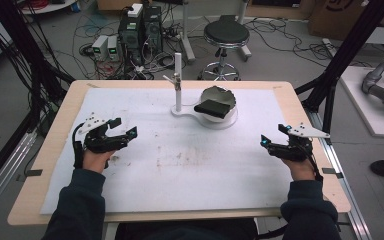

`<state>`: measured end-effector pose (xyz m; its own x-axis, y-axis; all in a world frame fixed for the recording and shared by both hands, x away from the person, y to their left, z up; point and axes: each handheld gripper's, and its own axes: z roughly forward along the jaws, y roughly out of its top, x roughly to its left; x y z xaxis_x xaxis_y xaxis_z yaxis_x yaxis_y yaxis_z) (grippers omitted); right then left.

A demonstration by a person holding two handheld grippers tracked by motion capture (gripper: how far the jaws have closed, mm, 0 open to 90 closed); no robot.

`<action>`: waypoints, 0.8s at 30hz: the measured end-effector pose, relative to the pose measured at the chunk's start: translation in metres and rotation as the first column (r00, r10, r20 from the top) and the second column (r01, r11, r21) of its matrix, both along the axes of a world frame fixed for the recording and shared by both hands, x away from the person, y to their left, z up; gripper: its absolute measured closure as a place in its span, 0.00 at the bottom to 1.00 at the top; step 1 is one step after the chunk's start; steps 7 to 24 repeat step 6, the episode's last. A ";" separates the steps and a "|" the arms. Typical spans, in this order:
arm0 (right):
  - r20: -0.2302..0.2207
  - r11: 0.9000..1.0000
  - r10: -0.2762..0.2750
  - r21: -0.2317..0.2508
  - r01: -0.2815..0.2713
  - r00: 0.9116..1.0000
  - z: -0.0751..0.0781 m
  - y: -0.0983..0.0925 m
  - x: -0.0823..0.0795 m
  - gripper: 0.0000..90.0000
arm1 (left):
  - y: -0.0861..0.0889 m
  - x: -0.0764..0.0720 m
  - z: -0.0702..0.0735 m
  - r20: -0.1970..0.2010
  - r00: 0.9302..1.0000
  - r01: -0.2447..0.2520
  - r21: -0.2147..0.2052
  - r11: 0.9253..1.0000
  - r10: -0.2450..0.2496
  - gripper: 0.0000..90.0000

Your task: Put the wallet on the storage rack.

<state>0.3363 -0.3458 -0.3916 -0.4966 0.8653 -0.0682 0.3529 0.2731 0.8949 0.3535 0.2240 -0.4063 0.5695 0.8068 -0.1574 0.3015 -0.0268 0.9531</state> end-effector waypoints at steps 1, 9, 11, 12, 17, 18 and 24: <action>0.003 1.000 -0.002 -0.002 0.002 1.000 0.000 0.000 0.000 0.24 | 0.000 0.000 0.000 0.001 1.000 -0.001 0.001 1.000 0.001 0.24; 0.002 1.000 -0.001 0.000 0.001 1.000 0.000 -0.001 0.000 0.24 | 0.001 0.001 0.000 -0.001 1.000 -0.007 0.000 1.000 0.007 0.24; 0.002 1.000 -0.001 0.000 0.001 1.000 0.000 -0.001 0.000 0.24 | 0.001 0.001 0.000 -0.001 1.000 -0.007 0.000 1.000 0.007 0.24; 0.002 1.000 -0.001 0.000 0.001 1.000 0.000 -0.001 0.000 0.24 | 0.001 0.001 0.000 -0.001 1.000 -0.007 0.000 1.000 0.007 0.24; 0.002 1.000 -0.001 0.000 0.001 1.000 0.000 -0.001 0.000 0.24 | 0.001 0.001 0.000 -0.001 1.000 -0.007 0.000 1.000 0.007 0.24; 0.002 1.000 -0.001 0.000 0.001 1.000 0.000 -0.001 0.000 0.24 | 0.001 0.001 0.000 -0.001 1.000 -0.007 0.000 1.000 0.007 0.24; 0.002 1.000 -0.001 0.000 0.001 1.000 0.000 -0.001 0.000 0.24 | 0.001 0.001 0.000 -0.001 1.000 -0.007 0.000 1.000 0.007 0.24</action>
